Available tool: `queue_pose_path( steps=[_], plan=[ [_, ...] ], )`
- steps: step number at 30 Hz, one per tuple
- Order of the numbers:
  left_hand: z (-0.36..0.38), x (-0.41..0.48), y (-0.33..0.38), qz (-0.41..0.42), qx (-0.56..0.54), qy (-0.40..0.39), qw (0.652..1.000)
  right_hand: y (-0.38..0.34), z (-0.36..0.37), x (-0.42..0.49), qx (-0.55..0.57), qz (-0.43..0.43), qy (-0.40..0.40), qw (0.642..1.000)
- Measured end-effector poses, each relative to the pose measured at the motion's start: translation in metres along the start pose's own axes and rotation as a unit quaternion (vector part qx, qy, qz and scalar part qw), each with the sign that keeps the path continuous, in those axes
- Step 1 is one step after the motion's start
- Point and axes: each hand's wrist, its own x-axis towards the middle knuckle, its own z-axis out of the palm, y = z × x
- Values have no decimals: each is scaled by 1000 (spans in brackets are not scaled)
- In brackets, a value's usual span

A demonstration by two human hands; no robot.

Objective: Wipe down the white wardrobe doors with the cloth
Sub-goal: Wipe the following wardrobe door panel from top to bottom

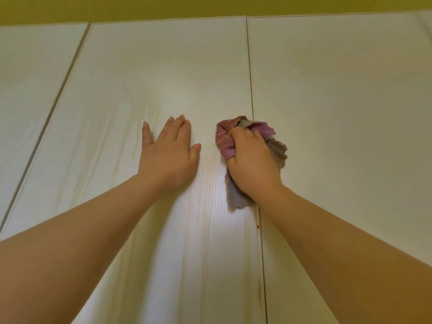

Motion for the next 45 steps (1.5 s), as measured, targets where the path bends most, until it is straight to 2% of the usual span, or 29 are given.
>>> queue_pose_path(
  steps=[9, 12, 13, 16, 18, 20, 24, 26, 28, 30, 33, 34, 35, 38, 40, 42, 45],
  plan=[
    [-6, 1, -10, 34, 21, -45, 998, -11, 0, 0, -25, 42, 3, 999],
    [-7, 1, -21, 65, -7, -30, 997, -19, 5, 2, -23, 65, 13, 998],
    [-6, -1, -25, 73, -18, -13, 997, -24, 8, 1, -18, 54, 7, 998],
    [-2, -6, -43, 70, -61, 55, 994, -50, 32, -7, -9, -79, -48, 996],
    [-2, -10, -63, 55, -69, 81, 993, -63, 40, -1, -5, -98, -82, 992],
    [-2, -12, -86, 45, -60, 84, 994, -66, 43, 19, 5, -62, -53, 997],
    [-8, -5, -142, 26, -63, 66, 996, -89, 63, 59, 14, 87, 59, 994],
    [-9, -1, -167, 24, -64, 60, 996, -115, 84, 61, 13, 32, 24, 999],
    [-8, 3, -185, 27, -82, 63, 994, -130, 91, 55, 30, -47, -46, 997],
    [-8, 4, -196, 31, -105, 65, 992, -127, 85, 58, 26, -39, -65, 997],
    [-8, 2, -206, 37, -119, 63, 990, -112, 81, 70, 39, 112, 61, 991],
    [-8, 1, -211, 36, -117, 61, 991, -116, 85, 71, 41, 138, 93, 985],
    [-7, 1, -215, 35, -114, 61, 991, -124, 91, 71, 33, 124, 95, 987],
    [-4, -2, -221, 37, -95, 59, 993, -145, 105, 59, 16, 4, -17, 1000],
    [0, -3, -221, 38, -81, 73, 993, -143, 101, 56, 6, -19, -38, 999],
    [2, -4, -218, 44, -60, 77, 994, -134, 96, 63, 19, 14, 15, 1000],
    [5, -1, -217, 36, -45, 76, 995, -133, 100, 81, 1, 125, 113, 986]
  ],
)
